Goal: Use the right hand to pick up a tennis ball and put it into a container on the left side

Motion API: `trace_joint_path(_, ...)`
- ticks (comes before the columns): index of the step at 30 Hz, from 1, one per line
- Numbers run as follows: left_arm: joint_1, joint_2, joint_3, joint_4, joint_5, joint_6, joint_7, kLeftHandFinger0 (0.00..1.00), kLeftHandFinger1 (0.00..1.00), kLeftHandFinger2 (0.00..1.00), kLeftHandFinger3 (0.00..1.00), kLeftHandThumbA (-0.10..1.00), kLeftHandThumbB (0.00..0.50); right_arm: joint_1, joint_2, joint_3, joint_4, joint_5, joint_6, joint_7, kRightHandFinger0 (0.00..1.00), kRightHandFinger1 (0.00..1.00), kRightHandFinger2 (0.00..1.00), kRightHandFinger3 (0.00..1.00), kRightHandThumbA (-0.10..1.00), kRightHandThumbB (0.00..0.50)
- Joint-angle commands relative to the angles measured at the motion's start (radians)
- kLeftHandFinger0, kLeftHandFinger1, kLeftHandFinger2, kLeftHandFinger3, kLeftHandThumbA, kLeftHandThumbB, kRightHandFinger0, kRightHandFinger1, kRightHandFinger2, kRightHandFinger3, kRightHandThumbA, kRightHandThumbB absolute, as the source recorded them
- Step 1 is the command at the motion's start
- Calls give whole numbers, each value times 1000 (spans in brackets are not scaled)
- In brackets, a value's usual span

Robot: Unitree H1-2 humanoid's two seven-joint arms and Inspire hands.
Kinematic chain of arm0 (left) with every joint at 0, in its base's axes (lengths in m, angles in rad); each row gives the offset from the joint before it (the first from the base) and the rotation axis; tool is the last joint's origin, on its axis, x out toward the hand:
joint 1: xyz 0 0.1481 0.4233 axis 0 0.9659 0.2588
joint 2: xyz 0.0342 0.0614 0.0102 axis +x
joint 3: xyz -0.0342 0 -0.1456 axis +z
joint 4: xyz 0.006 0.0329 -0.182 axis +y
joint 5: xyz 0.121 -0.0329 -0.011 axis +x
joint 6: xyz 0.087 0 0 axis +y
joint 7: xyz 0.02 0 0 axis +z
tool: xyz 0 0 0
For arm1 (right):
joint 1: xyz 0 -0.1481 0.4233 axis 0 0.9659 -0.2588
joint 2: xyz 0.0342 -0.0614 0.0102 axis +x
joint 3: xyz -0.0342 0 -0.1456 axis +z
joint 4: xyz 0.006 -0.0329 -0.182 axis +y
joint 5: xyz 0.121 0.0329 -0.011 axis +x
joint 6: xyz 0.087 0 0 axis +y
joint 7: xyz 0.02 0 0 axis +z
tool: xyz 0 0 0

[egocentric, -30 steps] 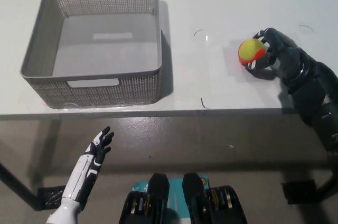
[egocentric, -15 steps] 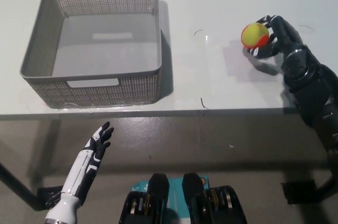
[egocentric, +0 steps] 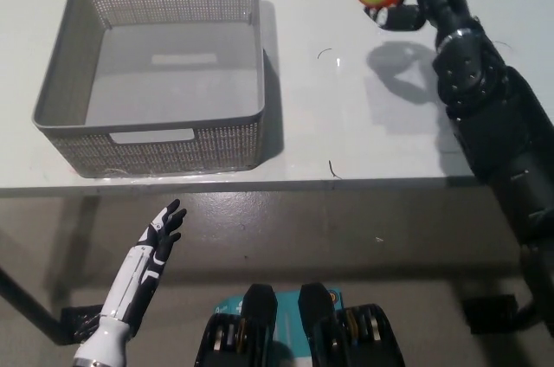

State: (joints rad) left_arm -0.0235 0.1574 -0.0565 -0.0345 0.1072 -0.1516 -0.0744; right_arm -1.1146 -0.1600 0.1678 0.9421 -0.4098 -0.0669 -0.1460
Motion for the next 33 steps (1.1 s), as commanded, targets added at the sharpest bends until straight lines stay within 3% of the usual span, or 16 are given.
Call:
trace_joint_path(1, -13, 16, 4, -31, 3, -23, -7, 1000, 1000, 1000, 1000, 1000, 154, -112, 32, 14, -64, 5, -7, 2, 0, 294, 632, 683, 702, 0)
trace_joint_path(2, -14, 15, 4, -33, 1, -21, -8, 1000, 1000, 1000, 1000, 1000, 153, -121, 43, 19, -72, 3, -1, 5, 0, 218, 557, 653, 696, 0)
trace_joint_path(4, -14, 16, 4, -33, -2, -19, -10, 1000, 1000, 1000, 1000, 1000, 152, -133, 57, 25, -68, 3, -10, 9, 0, 193, 533, 608, 695, 0)
trace_joint_path(8, -15, 18, 4, -26, 2, -30, -10, 1000, 1000, 1000, 1000, 1000, 146, -167, 103, 50, -53, -9, -12, -1, 0, 315, 668, 395, 678, 0)
trace_joint_path(10, -16, 21, 2, -27, 10, -35, -9, 1000, 1000, 1000, 1000, 1000, 139, -184, 137, 60, -45, -8, -6, -3, 2, 275, 597, 352, 661, 0)
trace_joint_path(11, -17, 21, 2, -28, 9, -32, -10, 1000, 1000, 1000, 1000, 1000, 140, -193, 151, 69, -37, -14, -7, -9, 0, 179, 497, 300, 667, 0)
trace_joint_path(12, -17, 22, 2, -29, 7, -30, -11, 1000, 1000, 1000, 1000, 1000, 141, -201, 165, 75, -33, -13, -7, -8, 0, 144, 467, 262, 672, 0)
trace_joint_path(16, -19, 23, 1, -27, 1, -31, -16, 1000, 1000, 1000, 1000, 1000, 137, -239, 228, 100, -2, -11, -5, 0, 0, 192, 546, 464, 694, 1)
trace_joint_path(19, -23, 24, -2, -28, 4, -26, -19, 1000, 1000, 1000, 1000, 1000, 138, -262, 273, 113, 48, -11, -33, -17, 0, 212, 570, 538, 660, 0)
trace_joint_path(25, -30, 24, -8, -38, 1, -15, -32, 1000, 1000, 1000, 1000, 1000, 157, -305, 339, 156, 149, -34, -51, -38, 0, 228, 578, 568, 633, 0)
trace_joint_path(31, -42, 22, -10, -42, 8, -6, -37, 1000, 1000, 1000, 1000, 1000, 175, -323, 386, 196, 247, -51, -73, -50, 8, 330, 690, 746, 617, 0)
trace_joint_path(33, -40, 24, -11, -49, 11, 7, -40, 1000, 1000, 1000, 1000, 1000, 184, -317, 396, 211, 275, -58, -89, -64, 0, 308, 649, 720, 617, 0)
